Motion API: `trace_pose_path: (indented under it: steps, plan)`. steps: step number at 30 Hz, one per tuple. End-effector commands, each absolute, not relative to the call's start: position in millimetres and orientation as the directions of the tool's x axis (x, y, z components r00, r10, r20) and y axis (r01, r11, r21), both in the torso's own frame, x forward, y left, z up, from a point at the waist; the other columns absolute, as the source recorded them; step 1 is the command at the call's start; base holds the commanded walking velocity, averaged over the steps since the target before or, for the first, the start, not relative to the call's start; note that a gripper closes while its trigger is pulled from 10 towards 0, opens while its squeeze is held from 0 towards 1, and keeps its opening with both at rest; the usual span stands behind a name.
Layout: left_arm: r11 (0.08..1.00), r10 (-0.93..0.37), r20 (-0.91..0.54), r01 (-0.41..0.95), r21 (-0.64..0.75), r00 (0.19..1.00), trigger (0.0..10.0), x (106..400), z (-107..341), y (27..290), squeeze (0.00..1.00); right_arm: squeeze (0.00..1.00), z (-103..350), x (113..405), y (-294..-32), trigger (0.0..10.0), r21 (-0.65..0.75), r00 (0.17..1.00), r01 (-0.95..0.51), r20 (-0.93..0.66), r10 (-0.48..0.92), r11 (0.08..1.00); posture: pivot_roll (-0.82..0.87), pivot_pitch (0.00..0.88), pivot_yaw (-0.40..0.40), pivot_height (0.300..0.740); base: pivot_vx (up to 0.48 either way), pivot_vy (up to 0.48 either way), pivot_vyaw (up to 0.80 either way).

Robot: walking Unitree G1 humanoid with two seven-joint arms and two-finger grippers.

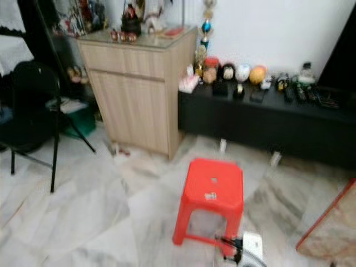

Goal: Hang keys on a hook

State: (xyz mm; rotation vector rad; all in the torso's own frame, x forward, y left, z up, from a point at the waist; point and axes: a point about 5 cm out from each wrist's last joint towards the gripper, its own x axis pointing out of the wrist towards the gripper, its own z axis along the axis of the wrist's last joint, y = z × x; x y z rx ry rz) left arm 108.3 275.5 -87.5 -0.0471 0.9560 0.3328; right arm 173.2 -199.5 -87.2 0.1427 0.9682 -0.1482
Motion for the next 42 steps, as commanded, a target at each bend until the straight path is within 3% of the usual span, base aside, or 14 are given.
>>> trace_pose_path:
  steps: [1,9,18,34,42]
  plan:
    - [0.952,0.236,-0.817,-0.296,0.084,0.527,10.0,103,-90,273,0.00,0.00,-82,183,-202,10.0,0.048,0.581,0.188,-0.810,-0.072,0.981,0.18,0.000,-0.068,0.740,0.000,0.000,0.00]
    - [0.958,0.228,-0.821,-0.270,0.094,0.523,10.0,101,-92,266,0.00,0.00,-83,181,-203,10.0,0.044,0.578,0.203,-0.812,-0.084,0.978,0.18,0.000,-0.069,0.740,0.000,-0.472,0.00]
    - [0.972,0.185,-0.818,-0.223,0.070,0.545,10.0,134,-96,224,0.00,0.00,-84,180,-202,10.0,0.045,0.573,0.226,-0.814,-0.095,0.973,0.18,0.000,-0.066,0.740,0.000,-0.472,0.00]
    - [0.965,0.215,-0.826,-0.245,0.096,0.521,10.0,105,-96,253,0.00,0.00,-83,182,-200,10.0,0.077,0.591,0.266,-0.800,-0.099,0.961,0.18,0.000,-0.059,0.740,0.000,-0.479,-0.29]
    - [0.978,0.178,-0.827,-0.192,0.087,0.534,10.0,121,-99,224,0.00,0.00,-83,183,-197,10.0,0.089,0.589,0.282,-0.802,-0.100,0.955,0.19,0.000,-0.025,0.740,0.000,-0.480,0.00]
